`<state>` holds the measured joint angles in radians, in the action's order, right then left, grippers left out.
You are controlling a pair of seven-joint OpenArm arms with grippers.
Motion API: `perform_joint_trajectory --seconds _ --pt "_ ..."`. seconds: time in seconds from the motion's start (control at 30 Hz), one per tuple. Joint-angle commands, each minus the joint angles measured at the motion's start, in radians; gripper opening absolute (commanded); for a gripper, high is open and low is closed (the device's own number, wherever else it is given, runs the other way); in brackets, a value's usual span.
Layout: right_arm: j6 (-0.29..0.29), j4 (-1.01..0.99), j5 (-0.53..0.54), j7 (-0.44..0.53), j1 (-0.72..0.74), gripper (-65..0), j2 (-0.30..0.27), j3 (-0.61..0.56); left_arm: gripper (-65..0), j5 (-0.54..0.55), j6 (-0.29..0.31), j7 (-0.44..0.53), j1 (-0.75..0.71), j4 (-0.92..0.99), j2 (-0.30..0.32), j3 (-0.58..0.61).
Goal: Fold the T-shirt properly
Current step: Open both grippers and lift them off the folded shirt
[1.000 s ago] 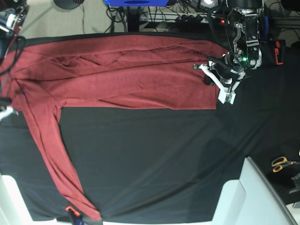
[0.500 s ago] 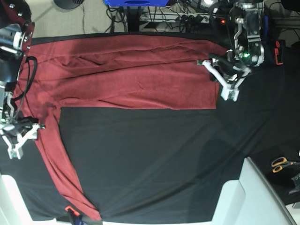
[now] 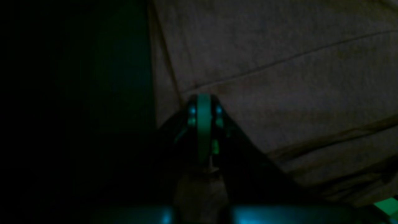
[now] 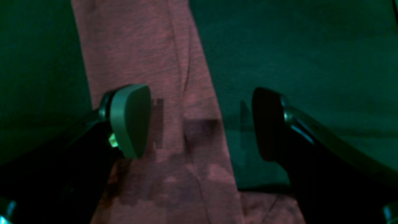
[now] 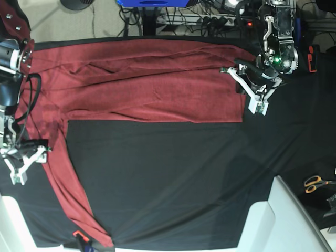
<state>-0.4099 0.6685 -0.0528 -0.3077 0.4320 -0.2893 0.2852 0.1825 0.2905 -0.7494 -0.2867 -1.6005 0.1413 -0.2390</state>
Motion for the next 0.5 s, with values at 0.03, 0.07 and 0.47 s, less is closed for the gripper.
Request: perform_joint_trajectory --seconds 0.03,0.07,0.47 --pt "-0.001 -0.083 0.005 0.084 0.054 -17.3 -0.015 -0.001 -65.0 0.004 0.002 0.018 -0.010 -0.070 0.008 -0.006" --pt "-0.001 -0.155 0.005 0.127 0.069 -17.3 -0.017 -0.001 -65.0 0.004 0.002 0.018 -0.018 -0.100 0.008 -0.006" --pt "-0.001 -0.389 0.005 0.296 0.123 -31.5 -0.052 -0.001 -65.0 0.004 0.002 0.018 -0.115 -0.329 0.008 -0.024"
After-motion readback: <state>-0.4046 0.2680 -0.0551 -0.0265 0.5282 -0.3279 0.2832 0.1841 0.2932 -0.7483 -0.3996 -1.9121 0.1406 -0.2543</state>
